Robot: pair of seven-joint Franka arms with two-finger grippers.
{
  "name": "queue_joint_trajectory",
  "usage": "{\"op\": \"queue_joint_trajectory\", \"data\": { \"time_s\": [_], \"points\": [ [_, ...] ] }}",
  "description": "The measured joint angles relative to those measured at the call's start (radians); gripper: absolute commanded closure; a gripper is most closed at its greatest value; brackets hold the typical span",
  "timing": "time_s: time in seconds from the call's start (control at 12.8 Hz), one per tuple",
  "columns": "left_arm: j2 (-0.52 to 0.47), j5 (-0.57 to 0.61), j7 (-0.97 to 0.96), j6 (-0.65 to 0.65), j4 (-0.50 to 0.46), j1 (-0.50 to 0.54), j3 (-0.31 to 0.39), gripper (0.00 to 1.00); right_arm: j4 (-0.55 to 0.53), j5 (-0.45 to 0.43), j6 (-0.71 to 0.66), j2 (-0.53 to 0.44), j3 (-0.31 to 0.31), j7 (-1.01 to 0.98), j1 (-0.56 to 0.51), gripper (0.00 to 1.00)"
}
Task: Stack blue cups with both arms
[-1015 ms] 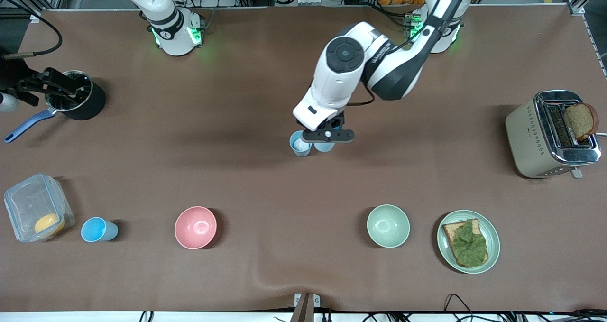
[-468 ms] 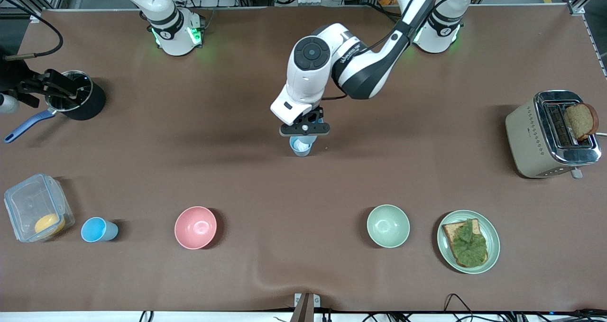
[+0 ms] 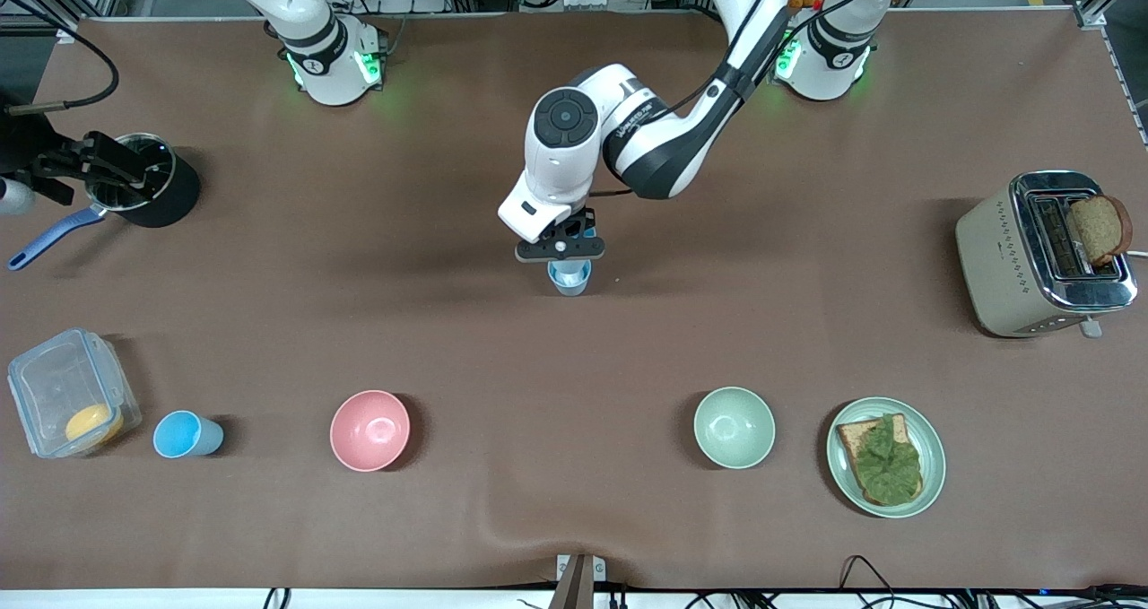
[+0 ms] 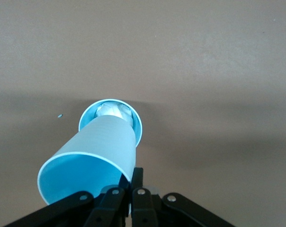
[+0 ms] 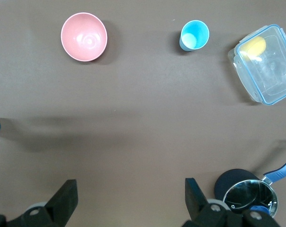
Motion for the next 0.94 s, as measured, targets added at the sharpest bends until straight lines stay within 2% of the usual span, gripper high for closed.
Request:
{"op": "queue_joint_trajectory", "data": {
  "time_s": [0.16, 0.23, 0.31, 0.47, 0.78, 0.86, 0.94],
  "points": [
    [0.0, 0.0, 0.0, 0.0, 0.004, 0.0, 0.005, 1.0, 0.0, 0.0, 0.006, 0.001, 0.0, 0.0, 0.0, 0.0],
    [0.001, 0.0, 0.0, 0.0, 0.004, 0.0, 0.006, 0.88, 0.0, 0.0, 0.007, 0.003, 0.0, 0.0, 0.0, 0.0],
    [0.003, 0.0, 0.0, 0.0, 0.004, 0.0, 0.007, 0.84, -0.001, 0.0, 0.009, 0.005, 0.0, 0.0, 0.0, 0.0],
    [0.007, 0.0, 0.0, 0.0, 0.004, 0.0, 0.011, 0.62, -0.001, 0.0, 0.011, 0.007, 0.0, -0.001, 0.0, 0.0],
    [0.008, 0.0, 0.0, 0.0, 0.009, 0.0, 0.034, 0.33, -0.001, 0.0, 0.011, 0.008, 0.0, -0.001, 0.0, 0.0],
    [0.006, 0.0, 0.0, 0.001, 0.015, 0.001, 0.04, 0.16, -0.001, 0.0, 0.011, 0.008, 0.0, -0.001, 0.0, 0.0],
    [-0.003, 0.0, 0.0, 0.0, 0.023, 0.007, 0.048, 0.08, -0.001, 0.0, 0.011, 0.008, 0.0, -0.001, 0.0, 0.0]
  ]
}}
